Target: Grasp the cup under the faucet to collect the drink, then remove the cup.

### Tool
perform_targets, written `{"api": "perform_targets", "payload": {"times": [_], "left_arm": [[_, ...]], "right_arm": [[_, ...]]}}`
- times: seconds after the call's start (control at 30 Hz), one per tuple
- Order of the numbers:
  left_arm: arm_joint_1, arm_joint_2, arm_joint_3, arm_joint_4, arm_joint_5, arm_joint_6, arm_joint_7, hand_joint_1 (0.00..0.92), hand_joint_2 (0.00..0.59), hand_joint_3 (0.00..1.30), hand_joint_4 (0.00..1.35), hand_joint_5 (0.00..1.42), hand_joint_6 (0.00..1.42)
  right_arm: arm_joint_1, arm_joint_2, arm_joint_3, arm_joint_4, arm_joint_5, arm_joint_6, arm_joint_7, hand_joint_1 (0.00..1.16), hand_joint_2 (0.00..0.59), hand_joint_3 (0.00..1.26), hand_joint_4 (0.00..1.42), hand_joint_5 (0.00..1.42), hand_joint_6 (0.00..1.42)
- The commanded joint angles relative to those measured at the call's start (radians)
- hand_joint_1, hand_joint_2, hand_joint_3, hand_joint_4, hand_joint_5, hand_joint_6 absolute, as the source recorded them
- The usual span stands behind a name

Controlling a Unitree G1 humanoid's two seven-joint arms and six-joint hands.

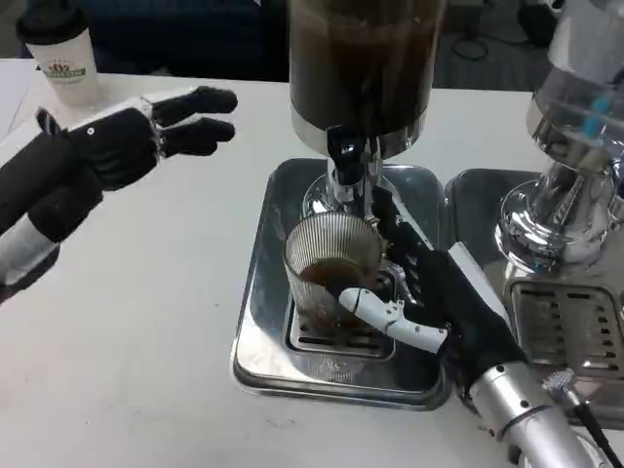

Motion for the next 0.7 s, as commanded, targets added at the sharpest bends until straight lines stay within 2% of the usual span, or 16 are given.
{"api": "perform_targets", "payload": {"times": [0.03,0.23,0.43,0.7], "left_arm": [[0.074,0.011,0.031,-0.008,0.011,-0.012,0.024,0.0,0.027,0.22,0.12,0.18,0.19],[0.154,0.013,0.047,-0.014,0.028,-0.015,0.047,0.0,0.033,0.23,0.13,0.18,0.2],[0.193,0.016,0.048,-0.007,0.034,-0.014,0.064,0.0,0.037,0.23,0.13,0.19,0.2],[0.221,0.015,0.047,0.023,0.056,-0.015,0.07,0.0,0.044,0.24,0.14,0.2,0.22]], "right_arm": [[0.014,-0.016,-0.001,-0.002,0.015,-0.04,0.029,0.65,0.205,0.0,0.0,0.0,0.0],[0.031,-0.031,-0.001,0.019,0.018,-0.067,0.054,0.62,0.191,0.0,0.0,0.0,0.0],[0.046,-0.041,0.008,0.021,-0.023,-0.061,0.033,0.62,0.187,0.0,0.0,0.0,0.0],[0.048,-0.029,0.029,0.045,-0.082,-0.036,-0.017,0.63,0.19,0.0,0.0,0.0,0.02]]}}
